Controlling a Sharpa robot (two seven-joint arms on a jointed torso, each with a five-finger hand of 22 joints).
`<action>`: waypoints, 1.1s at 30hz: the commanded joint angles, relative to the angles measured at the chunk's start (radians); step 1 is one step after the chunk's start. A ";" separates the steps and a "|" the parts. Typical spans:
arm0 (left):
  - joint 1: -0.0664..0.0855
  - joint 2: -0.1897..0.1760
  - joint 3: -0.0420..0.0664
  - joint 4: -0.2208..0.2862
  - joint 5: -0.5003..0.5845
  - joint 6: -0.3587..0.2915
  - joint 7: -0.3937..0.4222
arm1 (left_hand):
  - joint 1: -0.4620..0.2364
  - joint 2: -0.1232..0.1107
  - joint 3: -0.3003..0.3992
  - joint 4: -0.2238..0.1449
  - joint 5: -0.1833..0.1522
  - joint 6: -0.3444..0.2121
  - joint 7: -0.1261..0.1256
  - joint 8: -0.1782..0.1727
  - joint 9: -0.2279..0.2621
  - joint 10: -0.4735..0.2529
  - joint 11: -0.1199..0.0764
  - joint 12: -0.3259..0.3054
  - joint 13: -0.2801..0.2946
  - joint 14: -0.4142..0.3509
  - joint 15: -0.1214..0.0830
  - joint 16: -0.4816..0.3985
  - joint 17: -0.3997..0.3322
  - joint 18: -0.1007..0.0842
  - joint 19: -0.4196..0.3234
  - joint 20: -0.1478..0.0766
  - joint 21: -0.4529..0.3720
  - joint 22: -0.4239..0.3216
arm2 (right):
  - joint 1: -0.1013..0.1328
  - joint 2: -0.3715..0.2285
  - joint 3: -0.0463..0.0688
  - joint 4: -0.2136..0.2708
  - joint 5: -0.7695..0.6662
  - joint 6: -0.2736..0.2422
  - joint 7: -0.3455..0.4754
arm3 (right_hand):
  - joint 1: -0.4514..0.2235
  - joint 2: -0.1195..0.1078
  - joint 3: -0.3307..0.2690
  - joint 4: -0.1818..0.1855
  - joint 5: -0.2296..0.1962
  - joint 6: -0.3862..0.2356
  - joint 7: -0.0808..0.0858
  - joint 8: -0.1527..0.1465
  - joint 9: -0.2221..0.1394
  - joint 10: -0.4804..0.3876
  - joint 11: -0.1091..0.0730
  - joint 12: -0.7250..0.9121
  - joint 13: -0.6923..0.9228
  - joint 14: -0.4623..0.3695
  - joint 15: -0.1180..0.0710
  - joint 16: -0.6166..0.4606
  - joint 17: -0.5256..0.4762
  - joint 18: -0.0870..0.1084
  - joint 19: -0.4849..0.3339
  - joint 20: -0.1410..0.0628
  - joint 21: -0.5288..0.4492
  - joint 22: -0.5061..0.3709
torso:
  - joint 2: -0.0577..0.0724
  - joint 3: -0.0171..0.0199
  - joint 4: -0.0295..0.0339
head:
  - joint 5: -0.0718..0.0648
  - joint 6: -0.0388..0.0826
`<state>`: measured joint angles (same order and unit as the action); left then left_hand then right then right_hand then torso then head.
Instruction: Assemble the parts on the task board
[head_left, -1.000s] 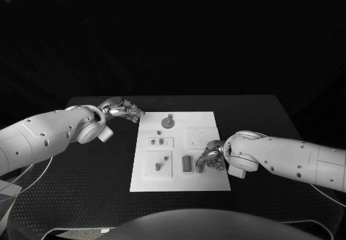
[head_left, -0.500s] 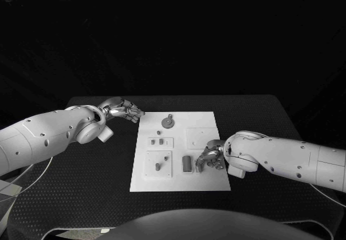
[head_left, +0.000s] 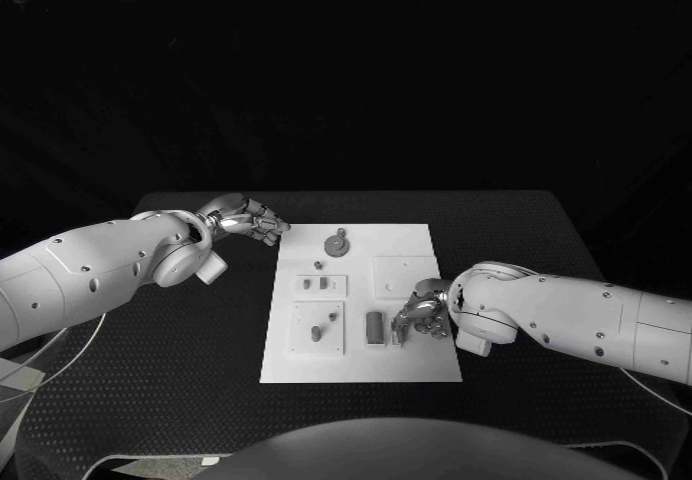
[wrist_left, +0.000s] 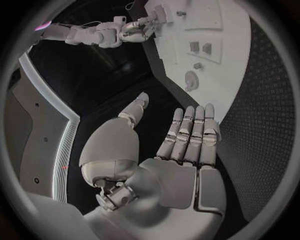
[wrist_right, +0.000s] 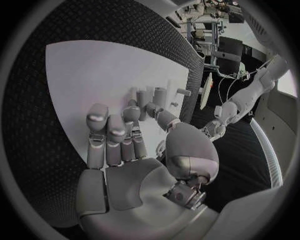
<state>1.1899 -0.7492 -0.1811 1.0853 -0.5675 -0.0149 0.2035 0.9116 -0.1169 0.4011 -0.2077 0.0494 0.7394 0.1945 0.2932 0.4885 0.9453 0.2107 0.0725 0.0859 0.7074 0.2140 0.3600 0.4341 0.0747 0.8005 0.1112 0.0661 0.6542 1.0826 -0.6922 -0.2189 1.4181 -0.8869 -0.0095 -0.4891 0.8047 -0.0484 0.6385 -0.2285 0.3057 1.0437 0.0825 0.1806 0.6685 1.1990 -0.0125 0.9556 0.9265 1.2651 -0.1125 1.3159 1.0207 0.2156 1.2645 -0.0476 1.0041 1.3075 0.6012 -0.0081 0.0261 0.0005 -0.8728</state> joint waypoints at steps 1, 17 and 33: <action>0.001 0.002 0.001 0.001 -0.002 0.015 0.005 | -0.010 0.000 -0.002 -0.001 0.000 -0.005 0.023 0.003 -0.001 -0.001 -0.001 -0.003 -0.001 -0.008 0.000 -0.003 0.001 0.017 -0.004 0.004 0.005 -0.002 | 0.000 0.005 0.001 0.008 0.010 0.007 0.027 | -0.013 -0.001 -0.007 0.003 -0.003 -0.016 0.012 0.005 -0.001 -0.001 -0.005 0.004 -0.002 0.002 -0.008 -0.003 0.001 0.046 0.004 -0.003 0.002 0.008 | 0.000 0.0001 -0.0006 | 0.001 0.000; 0.001 0.001 0.001 0.001 -0.002 0.009 0.006 | -0.011 0.000 -0.002 -0.001 0.000 -0.005 0.023 0.003 -0.001 -0.002 -0.001 -0.003 -0.001 -0.009 0.000 -0.004 0.002 0.017 -0.004 0.004 0.005 -0.002 | 0.000 0.004 0.001 0.010 0.013 -0.002 0.037 | -0.032 -0.044 -0.007 0.023 -0.003 -0.023 0.014 0.004 -0.006 -0.005 -0.004 0.002 -0.005 0.000 -0.008 -0.006 0.000 0.046 0.002 -0.003 -0.002 0.006 | 0.000 0.0010 -0.0009 | 0.001 0.000; 0.001 0.001 0.001 0.001 -0.002 0.008 0.008 | -0.011 -0.003 -0.002 -0.002 0.000 -0.005 0.023 0.003 -0.001 -0.004 0.000 -0.004 -0.002 -0.011 0.001 -0.005 0.002 0.017 -0.005 0.004 0.005 -0.002 | 0.000 0.001 0.001 0.010 0.020 -0.008 0.056 | -0.040 -0.142 0.014 0.093 -0.004 -0.042 0.019 0.002 -0.013 -0.012 0.001 0.005 -0.006 -0.002 -0.004 -0.008 0.000 0.046 0.005 -0.010 -0.008 0.002 | 0.000 0.0008 -0.0002 | -0.001 0.000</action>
<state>1.1899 -0.7489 -0.1811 1.0842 -0.5677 -0.0142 0.2030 0.9116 -0.1169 0.4011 -0.2077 0.0494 0.7394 0.1945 0.2932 0.4886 0.9453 0.2107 0.0725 0.0848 0.7036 0.2178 0.3601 0.4347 0.0778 0.8005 0.1113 0.0660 0.6534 1.0835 -0.6948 -0.2180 1.4226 -0.8780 -0.0147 -0.4675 0.7651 -0.1833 0.6515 -0.1419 0.3058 1.0365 0.0754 0.1868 0.6578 1.1919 -0.0126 0.9555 0.9220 1.2676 -0.1150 1.3124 1.0205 0.2156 1.2706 -0.0498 1.0004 1.3074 0.6010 -0.0072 0.0251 -0.0005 -0.8728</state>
